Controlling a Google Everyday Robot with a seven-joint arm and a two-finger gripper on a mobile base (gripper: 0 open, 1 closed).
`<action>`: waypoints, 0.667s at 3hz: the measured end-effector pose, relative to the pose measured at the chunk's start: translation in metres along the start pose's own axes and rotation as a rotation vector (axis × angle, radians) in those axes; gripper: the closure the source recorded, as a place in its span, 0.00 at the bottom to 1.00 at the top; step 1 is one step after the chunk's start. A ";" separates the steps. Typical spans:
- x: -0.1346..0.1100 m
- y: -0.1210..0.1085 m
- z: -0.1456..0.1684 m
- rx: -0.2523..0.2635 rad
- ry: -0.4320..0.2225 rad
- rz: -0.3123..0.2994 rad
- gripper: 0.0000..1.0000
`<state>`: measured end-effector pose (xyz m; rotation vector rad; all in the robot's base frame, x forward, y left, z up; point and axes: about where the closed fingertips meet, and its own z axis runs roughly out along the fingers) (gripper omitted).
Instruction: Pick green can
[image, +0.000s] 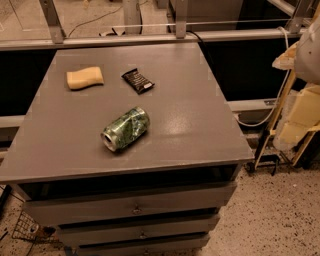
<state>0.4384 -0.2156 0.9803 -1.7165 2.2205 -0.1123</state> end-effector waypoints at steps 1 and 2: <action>-0.001 -0.001 -0.001 0.004 -0.003 -0.003 0.00; -0.031 -0.017 0.015 -0.005 -0.036 -0.107 0.00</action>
Offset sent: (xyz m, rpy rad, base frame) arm 0.0949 0.0960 -0.0197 0.0053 -0.0436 0.4040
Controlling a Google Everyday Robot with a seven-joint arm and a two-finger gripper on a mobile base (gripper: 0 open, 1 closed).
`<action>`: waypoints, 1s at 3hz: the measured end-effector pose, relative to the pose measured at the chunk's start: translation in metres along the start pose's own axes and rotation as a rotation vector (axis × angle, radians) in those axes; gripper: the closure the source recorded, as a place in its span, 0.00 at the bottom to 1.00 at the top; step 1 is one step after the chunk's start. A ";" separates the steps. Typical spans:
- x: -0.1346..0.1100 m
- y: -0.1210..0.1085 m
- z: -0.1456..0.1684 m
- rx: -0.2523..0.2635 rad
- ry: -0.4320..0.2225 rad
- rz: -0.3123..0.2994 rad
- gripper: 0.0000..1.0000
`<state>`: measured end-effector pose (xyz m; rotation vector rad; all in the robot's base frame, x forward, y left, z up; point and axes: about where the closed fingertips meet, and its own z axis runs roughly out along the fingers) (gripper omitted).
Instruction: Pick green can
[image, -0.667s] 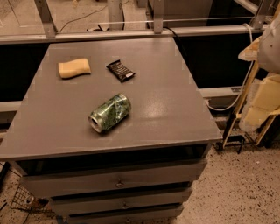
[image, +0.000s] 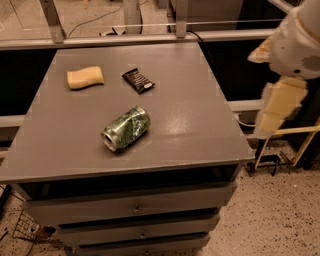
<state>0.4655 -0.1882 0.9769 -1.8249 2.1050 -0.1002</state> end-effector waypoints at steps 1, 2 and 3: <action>-0.059 -0.024 0.033 -0.039 -0.085 -0.184 0.00; -0.069 -0.029 0.039 -0.045 -0.099 -0.219 0.00; -0.069 -0.029 0.039 -0.045 -0.099 -0.219 0.00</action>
Offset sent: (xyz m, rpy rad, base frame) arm 0.0395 0.0592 -0.0110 0.0283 -0.0087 0.2040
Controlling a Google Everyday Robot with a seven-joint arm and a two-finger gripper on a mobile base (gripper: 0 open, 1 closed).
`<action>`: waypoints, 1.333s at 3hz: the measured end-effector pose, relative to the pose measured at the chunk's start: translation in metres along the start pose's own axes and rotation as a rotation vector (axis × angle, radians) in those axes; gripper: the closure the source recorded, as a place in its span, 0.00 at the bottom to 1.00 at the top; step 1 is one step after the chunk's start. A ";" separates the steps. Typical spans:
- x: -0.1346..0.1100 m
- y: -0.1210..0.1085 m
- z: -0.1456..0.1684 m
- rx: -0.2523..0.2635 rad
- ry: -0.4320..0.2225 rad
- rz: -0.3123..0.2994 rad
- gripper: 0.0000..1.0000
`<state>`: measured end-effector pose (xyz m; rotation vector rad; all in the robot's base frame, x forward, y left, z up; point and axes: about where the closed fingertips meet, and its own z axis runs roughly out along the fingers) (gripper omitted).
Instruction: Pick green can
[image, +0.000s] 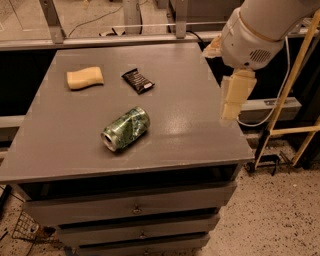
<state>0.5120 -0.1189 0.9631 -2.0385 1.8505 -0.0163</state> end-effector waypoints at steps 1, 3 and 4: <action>-0.029 -0.017 0.011 0.000 -0.002 -0.105 0.00; -0.135 -0.049 0.043 0.001 -0.066 -0.451 0.00; -0.164 -0.038 0.076 -0.059 -0.060 -0.542 0.00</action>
Offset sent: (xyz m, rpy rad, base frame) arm 0.0588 0.1695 0.0185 -0.0575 -0.1613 0.5297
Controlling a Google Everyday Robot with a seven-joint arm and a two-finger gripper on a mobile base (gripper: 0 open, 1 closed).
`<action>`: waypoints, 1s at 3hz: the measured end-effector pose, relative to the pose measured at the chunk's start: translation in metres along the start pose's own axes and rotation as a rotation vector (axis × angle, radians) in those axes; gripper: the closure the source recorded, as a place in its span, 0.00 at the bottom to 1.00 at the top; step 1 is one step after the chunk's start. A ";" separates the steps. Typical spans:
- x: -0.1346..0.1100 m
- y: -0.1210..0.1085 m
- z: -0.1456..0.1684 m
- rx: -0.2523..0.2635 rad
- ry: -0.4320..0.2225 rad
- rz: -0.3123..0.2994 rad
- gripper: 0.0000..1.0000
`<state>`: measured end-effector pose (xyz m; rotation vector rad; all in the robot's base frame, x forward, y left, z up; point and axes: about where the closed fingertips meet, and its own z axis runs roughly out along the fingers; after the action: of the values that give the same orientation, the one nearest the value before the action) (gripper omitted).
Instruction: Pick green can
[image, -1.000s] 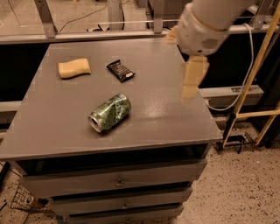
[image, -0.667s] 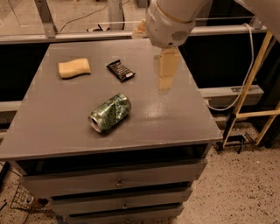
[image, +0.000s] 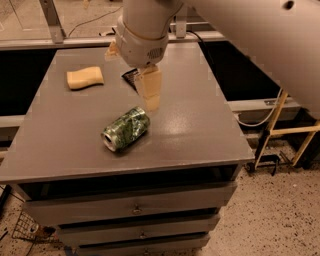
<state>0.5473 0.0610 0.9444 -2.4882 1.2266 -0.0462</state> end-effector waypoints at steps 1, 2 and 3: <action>-0.011 0.008 0.026 -0.065 0.008 -0.026 0.00; -0.023 0.014 0.046 -0.122 0.060 -0.047 0.00; -0.029 0.021 0.070 -0.182 0.125 -0.047 0.00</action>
Offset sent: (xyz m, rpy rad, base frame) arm -0.0249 0.0348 -0.0694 -0.2459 0.0569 0.0473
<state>0.5263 0.0933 0.8760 -2.7078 1.2729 -0.1086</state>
